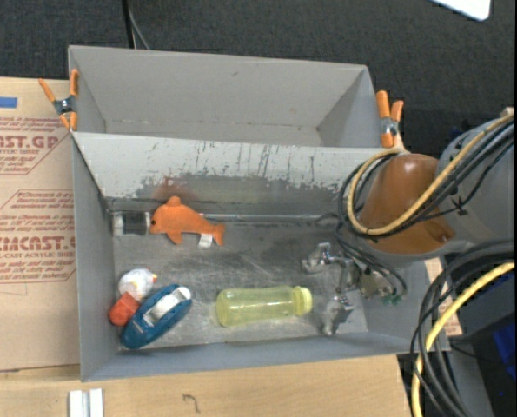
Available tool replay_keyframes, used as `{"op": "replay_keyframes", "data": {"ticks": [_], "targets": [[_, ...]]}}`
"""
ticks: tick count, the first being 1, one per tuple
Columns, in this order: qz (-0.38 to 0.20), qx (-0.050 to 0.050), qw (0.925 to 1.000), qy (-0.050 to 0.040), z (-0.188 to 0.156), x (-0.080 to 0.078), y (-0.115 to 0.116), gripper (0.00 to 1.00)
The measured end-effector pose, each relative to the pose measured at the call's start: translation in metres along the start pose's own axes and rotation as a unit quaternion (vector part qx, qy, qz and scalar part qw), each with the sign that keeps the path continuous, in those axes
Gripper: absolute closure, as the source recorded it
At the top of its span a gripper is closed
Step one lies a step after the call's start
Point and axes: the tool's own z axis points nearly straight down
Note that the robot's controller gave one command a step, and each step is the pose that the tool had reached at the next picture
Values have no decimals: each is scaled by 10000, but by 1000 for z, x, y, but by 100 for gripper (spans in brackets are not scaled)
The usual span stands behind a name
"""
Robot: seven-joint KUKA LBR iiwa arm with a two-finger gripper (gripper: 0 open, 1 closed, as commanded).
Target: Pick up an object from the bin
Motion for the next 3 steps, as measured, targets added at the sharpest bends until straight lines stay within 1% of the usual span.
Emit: {"op": "replay_keyframes", "data": {"ticks": [1, 2, 3], "targets": [[-730, -10, 9973, 9, -6, -7, 128, 100], [-731, -8, 9973, 8, -6, -7, 128, 100], [-1026, -5, 9947, -3, -132, -6, 125, 100]]}}
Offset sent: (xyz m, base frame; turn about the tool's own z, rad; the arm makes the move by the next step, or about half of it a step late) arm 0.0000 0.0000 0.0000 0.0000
